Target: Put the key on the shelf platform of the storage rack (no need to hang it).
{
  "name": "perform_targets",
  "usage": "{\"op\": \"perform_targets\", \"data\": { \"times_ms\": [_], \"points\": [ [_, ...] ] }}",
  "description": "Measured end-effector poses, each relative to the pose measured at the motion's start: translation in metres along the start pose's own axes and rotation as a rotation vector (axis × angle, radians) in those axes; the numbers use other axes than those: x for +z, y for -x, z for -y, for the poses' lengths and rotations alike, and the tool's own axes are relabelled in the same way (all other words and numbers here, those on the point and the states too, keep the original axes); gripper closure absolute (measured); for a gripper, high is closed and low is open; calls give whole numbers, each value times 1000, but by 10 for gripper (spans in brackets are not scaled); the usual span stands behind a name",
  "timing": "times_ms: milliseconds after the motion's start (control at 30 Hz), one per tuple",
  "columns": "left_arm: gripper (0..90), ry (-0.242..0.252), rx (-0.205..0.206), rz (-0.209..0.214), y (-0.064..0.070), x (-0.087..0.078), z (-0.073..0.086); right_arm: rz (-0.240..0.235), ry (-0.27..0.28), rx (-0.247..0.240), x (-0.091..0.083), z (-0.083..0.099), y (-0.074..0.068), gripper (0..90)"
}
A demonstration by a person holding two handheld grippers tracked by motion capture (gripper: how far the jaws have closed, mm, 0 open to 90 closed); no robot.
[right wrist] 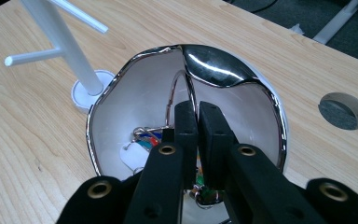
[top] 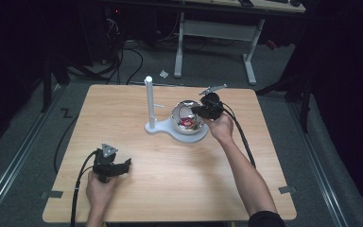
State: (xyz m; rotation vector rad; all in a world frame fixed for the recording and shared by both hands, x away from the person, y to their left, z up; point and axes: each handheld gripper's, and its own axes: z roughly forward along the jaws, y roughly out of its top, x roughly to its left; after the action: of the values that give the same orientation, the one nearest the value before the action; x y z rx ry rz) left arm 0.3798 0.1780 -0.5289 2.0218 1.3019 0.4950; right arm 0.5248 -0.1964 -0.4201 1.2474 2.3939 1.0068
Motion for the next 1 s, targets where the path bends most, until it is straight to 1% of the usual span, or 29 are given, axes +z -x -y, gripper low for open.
{"op": "perform_targets", "data": {
  "times_ms": [67,200,233,300,367,400,433,467,600,667,700,833,867,900,1000],
  "points": [
    [216,0,0,0,0,0,0,6,-2,-1,0,0,1,873],
    [216,-1,1,0,0,0,0,16,-10,19,1,2,5,870],
    [216,-1,1,0,0,0,0,17,-9,22,1,3,7,859],
    [217,-1,1,0,0,0,0,27,-11,23,1,5,8,787],
    [216,-1,0,0,0,0,0,40,-6,24,-1,6,9,759],
    [216,-1,0,0,0,0,0,50,6,31,-4,7,10,727],
    [216,-1,0,0,0,0,0,50,6,31,-4,7,10,727],
    [216,-1,0,0,0,0,0,55,23,26,-7,8,11,696],
    [216,0,0,0,0,0,0,60,40,25,-14,9,11,681],
    [217,0,0,0,0,0,0,56,60,27,-20,11,10,653],
    [216,0,0,0,0,0,0,55,76,26,-26,13,9,624],
    [216,0,0,0,0,0,0,54,99,26,-35,16,9,588],
    [216,0,0,0,0,0,0,52,111,31,-42,20,9,563],
    [216,0,0,0,0,0,0,52,111,31,-42,20,9,563],
    [216,0,0,0,0,0,0,57,120,40,-51,25,9,544]
  ]
}}
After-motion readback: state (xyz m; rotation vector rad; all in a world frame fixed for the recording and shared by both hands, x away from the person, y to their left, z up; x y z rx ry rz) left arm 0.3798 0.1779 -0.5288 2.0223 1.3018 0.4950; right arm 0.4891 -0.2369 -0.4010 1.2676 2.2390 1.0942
